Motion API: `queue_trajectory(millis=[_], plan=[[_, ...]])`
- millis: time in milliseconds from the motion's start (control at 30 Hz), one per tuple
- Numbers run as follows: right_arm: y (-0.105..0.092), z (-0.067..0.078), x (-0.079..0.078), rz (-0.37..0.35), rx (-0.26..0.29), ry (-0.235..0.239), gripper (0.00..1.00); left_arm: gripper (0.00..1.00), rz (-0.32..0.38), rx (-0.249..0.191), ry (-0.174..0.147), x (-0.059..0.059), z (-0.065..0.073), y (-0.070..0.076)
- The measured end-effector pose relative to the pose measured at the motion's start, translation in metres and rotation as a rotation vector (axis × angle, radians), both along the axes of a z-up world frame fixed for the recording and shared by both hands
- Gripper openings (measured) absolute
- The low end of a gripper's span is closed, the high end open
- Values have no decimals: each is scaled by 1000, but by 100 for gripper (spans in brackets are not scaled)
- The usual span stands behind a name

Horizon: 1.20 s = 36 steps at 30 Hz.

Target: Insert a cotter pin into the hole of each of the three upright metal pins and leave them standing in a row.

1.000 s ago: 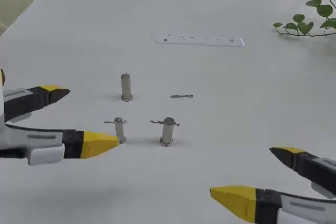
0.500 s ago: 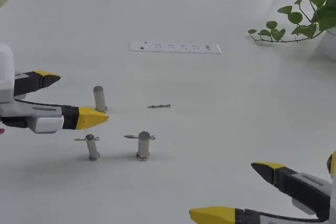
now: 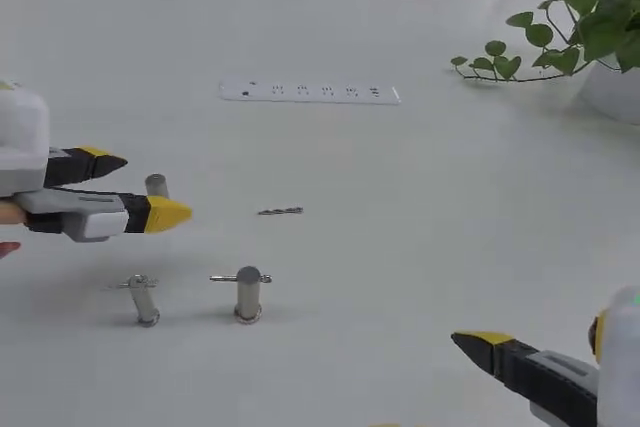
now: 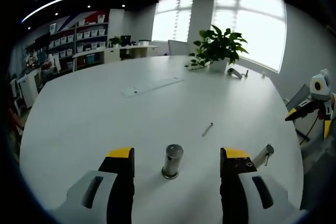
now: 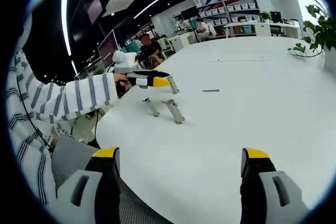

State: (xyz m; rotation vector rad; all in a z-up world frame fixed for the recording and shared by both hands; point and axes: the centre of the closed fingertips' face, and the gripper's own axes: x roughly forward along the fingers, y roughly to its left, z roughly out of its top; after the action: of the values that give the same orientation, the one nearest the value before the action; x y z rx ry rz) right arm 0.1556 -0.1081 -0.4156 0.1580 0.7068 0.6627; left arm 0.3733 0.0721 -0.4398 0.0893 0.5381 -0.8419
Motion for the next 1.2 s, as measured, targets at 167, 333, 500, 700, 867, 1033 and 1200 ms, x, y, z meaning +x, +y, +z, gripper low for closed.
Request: queue_trajectory(millis=[167,333,500,700,867,1033,1200], plan=[[1,-2,1,2,1,9,94,48,3,-4,15,8,-9,-3],[1,-4,1,5,3,16,93,32,-12,12,19,10,-18,-7],[1,-6,2,6,2,21,92,18,-26,18,18,10,-21,-8],[2,-6,2,5,8,23,91,11,-73,37,-1,6,-23,-8],[3,-6,2,9,9,22,91,11,-58,35,10,8,-22,-6],[4,-6,2,6,7,16,90,10,-1,9,54,12,-20,1],[6,-2,5,0,12,-1,90,9,-30,81,22,6,-15,10]])
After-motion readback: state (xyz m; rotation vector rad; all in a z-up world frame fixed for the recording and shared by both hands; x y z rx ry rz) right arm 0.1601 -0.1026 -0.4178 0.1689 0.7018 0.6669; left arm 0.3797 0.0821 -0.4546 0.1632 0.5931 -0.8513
